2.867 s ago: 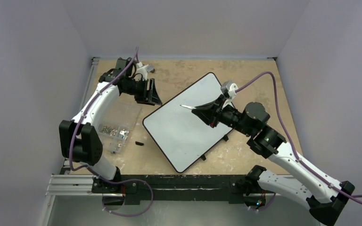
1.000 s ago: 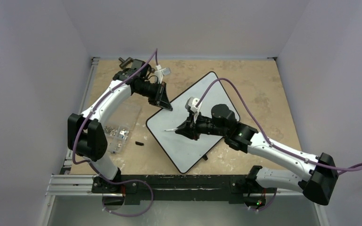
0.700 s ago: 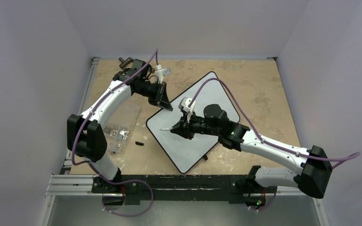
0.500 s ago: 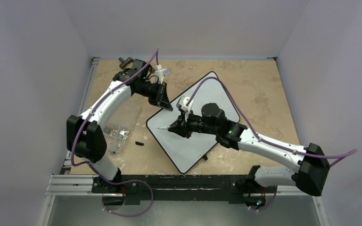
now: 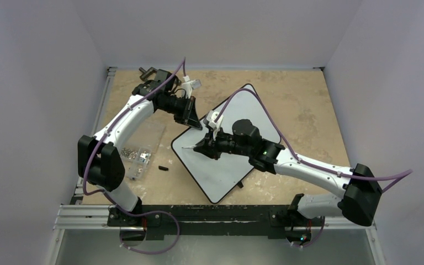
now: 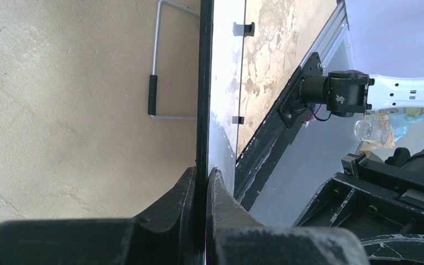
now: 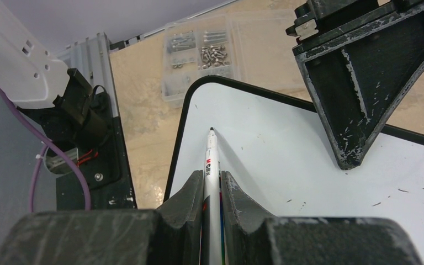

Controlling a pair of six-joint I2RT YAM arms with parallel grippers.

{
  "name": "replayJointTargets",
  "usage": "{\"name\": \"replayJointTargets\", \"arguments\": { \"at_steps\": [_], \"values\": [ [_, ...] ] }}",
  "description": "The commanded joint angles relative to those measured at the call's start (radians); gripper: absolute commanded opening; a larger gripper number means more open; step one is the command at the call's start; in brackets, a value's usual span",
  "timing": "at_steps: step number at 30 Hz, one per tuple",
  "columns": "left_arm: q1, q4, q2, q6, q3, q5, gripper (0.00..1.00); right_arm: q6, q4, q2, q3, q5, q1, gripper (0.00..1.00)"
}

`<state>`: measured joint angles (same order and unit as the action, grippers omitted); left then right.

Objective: Write a sentence on the whiteboard

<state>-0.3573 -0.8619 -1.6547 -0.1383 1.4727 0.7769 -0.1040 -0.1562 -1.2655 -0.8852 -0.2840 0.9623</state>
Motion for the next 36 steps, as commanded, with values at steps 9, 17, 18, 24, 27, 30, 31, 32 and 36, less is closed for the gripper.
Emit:
{"name": "replayJointTargets", "arguments": {
  "at_steps": [9, 17, 18, 24, 27, 30, 31, 32, 36],
  "values": [
    [0.000, 0.012, 0.047, 0.025, 0.017, -0.197, 0.00, 0.010, -0.060, 0.008, 0.010, 0.050, 0.006, 0.00],
    [-0.003, 0.013, 0.050, 0.025, 0.014, -0.200, 0.00, 0.009, -0.050, 0.015, 0.037, 0.088, 0.005, 0.00],
    [-0.003, 0.012, 0.049, 0.025, 0.014, -0.199, 0.00, 0.006, -0.048, 0.017, 0.039, 0.094, 0.005, 0.00],
    [-0.003, 0.012, 0.052, 0.025, 0.012, -0.199, 0.00, -0.003, -0.023, 0.042, 0.049, 0.187, 0.004, 0.00],
    [-0.005, 0.012, 0.054, 0.025, 0.012, -0.199, 0.00, -0.009, -0.012, 0.050, 0.048, 0.230, 0.003, 0.00],
    [-0.005, 0.012, 0.056, 0.025, 0.011, -0.200, 0.00, -0.013, -0.001, 0.049, 0.041, 0.265, 0.001, 0.00],
    [-0.006, 0.013, 0.057, 0.025, 0.011, -0.201, 0.00, -0.014, 0.001, 0.049, 0.038, 0.271, 0.001, 0.00],
    [-0.006, 0.012, 0.057, 0.025, 0.010, -0.201, 0.00, -0.013, 0.003, 0.049, 0.037, 0.275, 0.001, 0.00],
    [-0.006, 0.013, 0.059, 0.025, 0.009, -0.202, 0.00, -0.014, 0.014, 0.055, 0.029, 0.265, 0.001, 0.00]
  ]
}}
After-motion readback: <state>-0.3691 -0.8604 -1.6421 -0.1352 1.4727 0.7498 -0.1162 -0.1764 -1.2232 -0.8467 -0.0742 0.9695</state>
